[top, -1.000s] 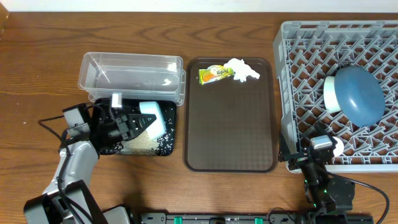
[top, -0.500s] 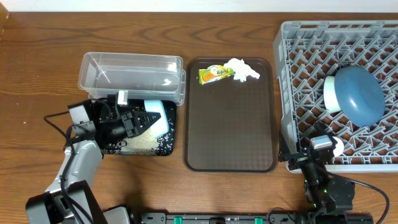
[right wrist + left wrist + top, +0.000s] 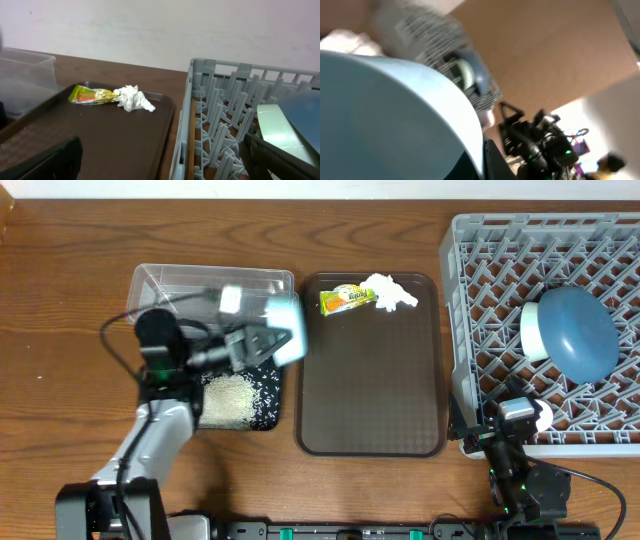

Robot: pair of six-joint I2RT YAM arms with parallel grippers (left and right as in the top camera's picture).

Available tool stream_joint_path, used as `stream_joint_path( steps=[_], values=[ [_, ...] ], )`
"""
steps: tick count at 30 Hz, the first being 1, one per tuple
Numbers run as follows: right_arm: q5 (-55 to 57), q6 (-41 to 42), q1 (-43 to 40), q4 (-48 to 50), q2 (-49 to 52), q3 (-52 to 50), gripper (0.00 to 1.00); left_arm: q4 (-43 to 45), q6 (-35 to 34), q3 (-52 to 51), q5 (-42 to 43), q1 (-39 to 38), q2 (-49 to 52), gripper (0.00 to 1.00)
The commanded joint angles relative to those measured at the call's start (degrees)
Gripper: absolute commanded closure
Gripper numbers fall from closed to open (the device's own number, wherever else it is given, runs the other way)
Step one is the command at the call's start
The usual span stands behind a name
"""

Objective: Sort waste into correct bins and load items into the dishwasher rack
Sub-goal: 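Carry the emptied white bowl with the left gripper into the dish rack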

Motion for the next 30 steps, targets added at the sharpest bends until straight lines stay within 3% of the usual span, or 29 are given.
stream_joint_path(
  steps=[1, 7, 17, 23, 30],
  values=[
    [-0.24, 0.61, -0.81, 0.0, -0.24, -0.24, 0.01, 2.56, -14.47, 4.57, -8.9, -6.58, -0.59, 0.94],
    [-0.24, 0.61, -0.81, 0.0, -0.24, -0.24, 0.01, 0.98, -14.47, 13.53, -15.43, -17.66, 6.8, 0.94],
    [-0.24, 0.61, -0.81, 0.0, -0.24, -0.24, 0.01, 0.98, -14.49, 35.69, -19.96, -33.94, 28.55, 0.94],
    [-0.24, 0.61, -0.81, 0.02, -0.24, -0.24, 0.01, 0.98, -14.45, 42.16, -26.58, -40.96, 37.92, 0.93],
    [-0.24, 0.61, -0.81, 0.02, -0.24, -0.24, 0.01, 1.03, -14.45, 47.21, -27.21, -45.27, 45.72, 0.94]
  ],
)
